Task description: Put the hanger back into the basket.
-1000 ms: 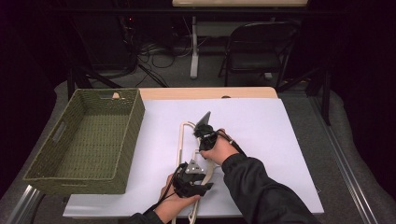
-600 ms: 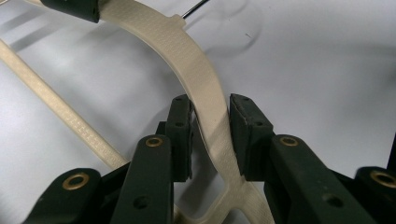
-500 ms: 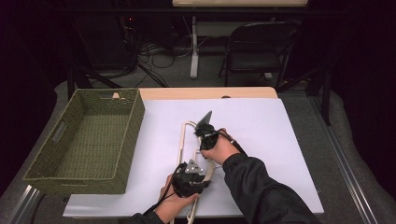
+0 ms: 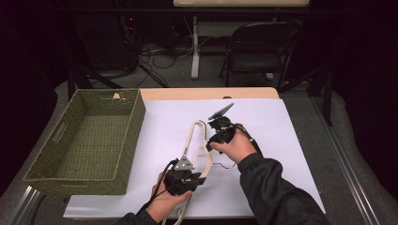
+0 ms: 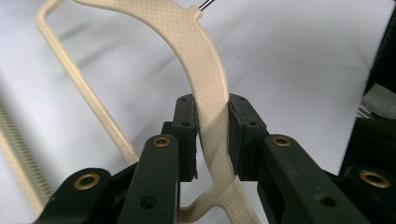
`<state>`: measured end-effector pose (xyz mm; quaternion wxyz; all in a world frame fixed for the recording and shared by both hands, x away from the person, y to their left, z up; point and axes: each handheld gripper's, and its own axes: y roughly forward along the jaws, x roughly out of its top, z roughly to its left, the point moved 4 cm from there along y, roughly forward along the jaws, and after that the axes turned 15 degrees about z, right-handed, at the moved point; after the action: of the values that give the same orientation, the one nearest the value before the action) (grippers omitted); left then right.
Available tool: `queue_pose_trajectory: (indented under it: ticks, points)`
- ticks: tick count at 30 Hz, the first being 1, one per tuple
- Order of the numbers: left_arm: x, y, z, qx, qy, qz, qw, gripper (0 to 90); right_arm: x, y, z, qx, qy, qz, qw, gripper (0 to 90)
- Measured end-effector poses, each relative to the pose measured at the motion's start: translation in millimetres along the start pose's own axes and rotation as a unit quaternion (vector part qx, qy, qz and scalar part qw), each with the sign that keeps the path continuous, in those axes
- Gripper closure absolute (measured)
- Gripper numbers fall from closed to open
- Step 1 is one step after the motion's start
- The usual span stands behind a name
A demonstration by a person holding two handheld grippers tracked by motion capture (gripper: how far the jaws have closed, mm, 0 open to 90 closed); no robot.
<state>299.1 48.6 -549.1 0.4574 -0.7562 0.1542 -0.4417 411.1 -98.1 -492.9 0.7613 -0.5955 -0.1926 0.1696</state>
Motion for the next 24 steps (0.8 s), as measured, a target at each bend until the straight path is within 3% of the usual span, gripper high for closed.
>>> queue_pose_trajectory:
  ticks: [2, 3, 4, 5, 7, 9, 12, 13, 14, 15, 16, 17, 18, 19, 20, 22, 23, 24]
  points:
    - [0.3, -8.9, 2.3, 0.0, 0.006, -0.008, 0.9999, 75.5, -4.5, -7.2, -8.6, 0.007, -0.01, -0.063, 0.9979, 62.5]
    - [0.3, -12.8, 3.4, -0.009, 0.008, -0.013, 0.9999, 75.6, -7.9, -12.5, -13.2, 0.011, -0.019, -0.073, 0.9971, 62.2]
    - [0.4, -15.8, 4.5, -0.015, 0.007, -0.018, 0.9997, 75.8, -12.3, -19.2, -19.0, 0.006, -0.02, -0.066, 0.9976, 62.5]
    - [0.4, -15.8, 4.5, -0.015, 0.007, -0.018, 0.9997, 75.9, -13.7, -20.9, -23.6, 0.007, -0.022, -0.092, 0.9955, 63.1]
    - [0.2, -20.5, 6.1, -0.018, 0.015, -0.018, 0.9996, 76.0, -16.6, -24.7, -27.0, 0.006, -0.035, -0.095, 0.9948, 63.0]
    - [0.4, -24.1, 5.3, -0.022, 0.031, -0.021, 0.9991, 76.0, -22.2, -27.1, -36.5, -0.02, -0.082, -0.124, 0.9887, 62.0]
    - [0.5, -25.9, 2.4, -0.034, 0.042, -0.021, 0.9983, 76.2, -27.3, -24.9, -41.1, -0.065, -0.14, -0.123, 0.9803, 62.1]
    - [0.4, -26.0, 1.3, -0.036, 0.045, -0.02, 0.9981, 76.2, -27.3, -22.0, -41.3, -0.07, -0.161, -0.14, 0.9745, 60.2]
    - [0.2, -26.3, 0.7, -0.036, 0.052, -0.018, 0.9978, 76.3, -31.5, -24.2, -42.3, -0.083, -0.179, -0.103, 0.9748, 60.1]
    - [0.2, -26.3, -0.1, -0.042, 0.053, -0.018, 0.9976, 76.3, -32.5, -21.8, -41.7, -0.087, -0.196, -0.107, 0.9709, 59.6]
    - [0.1, -26.7, -0.3, -0.045, 0.055, -0.017, 0.9973, 76.3, -33.6, -19.8, -40.5, -0.095, -0.218, -0.111, 0.9648, 58.0]
    - [0.0, -27.0, -0.4, -0.048, 0.059, -0.017, 0.997, 76.4, -33.2, -15.0, -38.2, -0.098, -0.237, -0.14, 0.9563, 57.9]
    - [0.0, -27.0, -0.4, -0.048, 0.059, -0.017, 0.997, 76.5, -37.5, -16.9, -37.6, -0.109, -0.261, -0.106, 0.9534, 57.1]
    - [-0.6, -28.7, 1.1, -0.059, 0.067, -0.013, 0.9959, 76.6, -37.0, -12.1, -35.8, -0.11, -0.275, -0.136, 0.9454, 56.8]
    - [-0.9, -29.7, 2.0, -0.066, 0.067, -0.013, 0.9955, 76.7, -40.2, -13.0, -36.0, -0.121, -0.293, -0.113, 0.9417, 56.0]
    - [-0.9, -31.5, 3.9, -0.079, 0.067, -0.012, 0.9946, 77.0, -43.8, -9.6, -34.0, -0.123, -0.32, -0.118, 0.932, 55.3]
    - [-0.9, -31.5, 3.9, -0.079, 0.067, -0.012, 0.9946, 77.1, -43.8, -9.6, -34.0, -0.123, -0.32, -0.118, 0.932, 55.3]
    - [-0.6, -33.7, 4.8, -0.085, 0.071, -0.009, 0.9938, 77.2, -45.8, -7.6, -33.5, -0.127, -0.343, -0.117, 0.9233, 54.5]
